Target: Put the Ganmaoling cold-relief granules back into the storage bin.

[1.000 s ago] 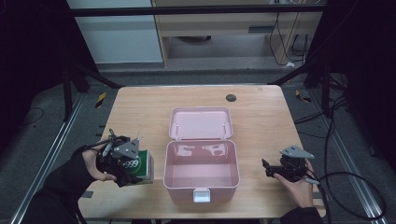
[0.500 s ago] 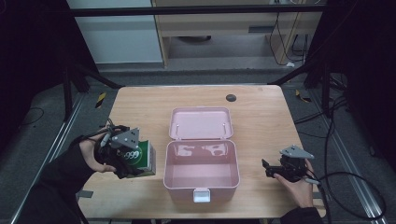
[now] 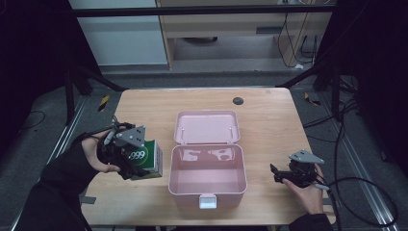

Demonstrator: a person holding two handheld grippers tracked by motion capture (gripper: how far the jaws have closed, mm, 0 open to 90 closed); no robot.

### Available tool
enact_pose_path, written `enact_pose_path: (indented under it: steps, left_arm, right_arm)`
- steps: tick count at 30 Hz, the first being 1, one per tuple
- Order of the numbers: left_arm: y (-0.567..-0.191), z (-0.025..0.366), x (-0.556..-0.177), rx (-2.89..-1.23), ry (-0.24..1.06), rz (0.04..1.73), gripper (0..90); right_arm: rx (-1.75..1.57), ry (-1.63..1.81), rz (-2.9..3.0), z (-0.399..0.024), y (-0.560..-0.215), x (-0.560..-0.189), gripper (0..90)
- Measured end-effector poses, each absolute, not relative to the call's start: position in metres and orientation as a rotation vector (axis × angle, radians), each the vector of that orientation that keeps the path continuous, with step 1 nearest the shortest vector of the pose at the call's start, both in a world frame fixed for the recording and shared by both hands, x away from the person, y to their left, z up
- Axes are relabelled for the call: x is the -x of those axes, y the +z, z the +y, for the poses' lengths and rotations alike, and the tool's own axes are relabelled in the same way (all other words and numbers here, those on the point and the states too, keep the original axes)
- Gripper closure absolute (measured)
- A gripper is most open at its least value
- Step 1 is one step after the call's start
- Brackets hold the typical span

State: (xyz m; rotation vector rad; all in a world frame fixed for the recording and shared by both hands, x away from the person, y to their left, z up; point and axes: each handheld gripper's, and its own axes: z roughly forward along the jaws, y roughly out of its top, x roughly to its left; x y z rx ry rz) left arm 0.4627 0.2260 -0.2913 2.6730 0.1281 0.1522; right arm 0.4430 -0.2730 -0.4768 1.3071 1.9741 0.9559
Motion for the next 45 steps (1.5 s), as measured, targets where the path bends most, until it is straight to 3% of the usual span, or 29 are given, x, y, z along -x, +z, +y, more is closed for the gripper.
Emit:
enact_pose_path:
  steps: [45]
  left_arm:
    - [-0.287,0.156,-0.474,-2.662,0.044,0.019,14.3]
  right_arm:
    - [-1.303,0.955,1.975,-0.275,-0.478,-0.443,3.6]
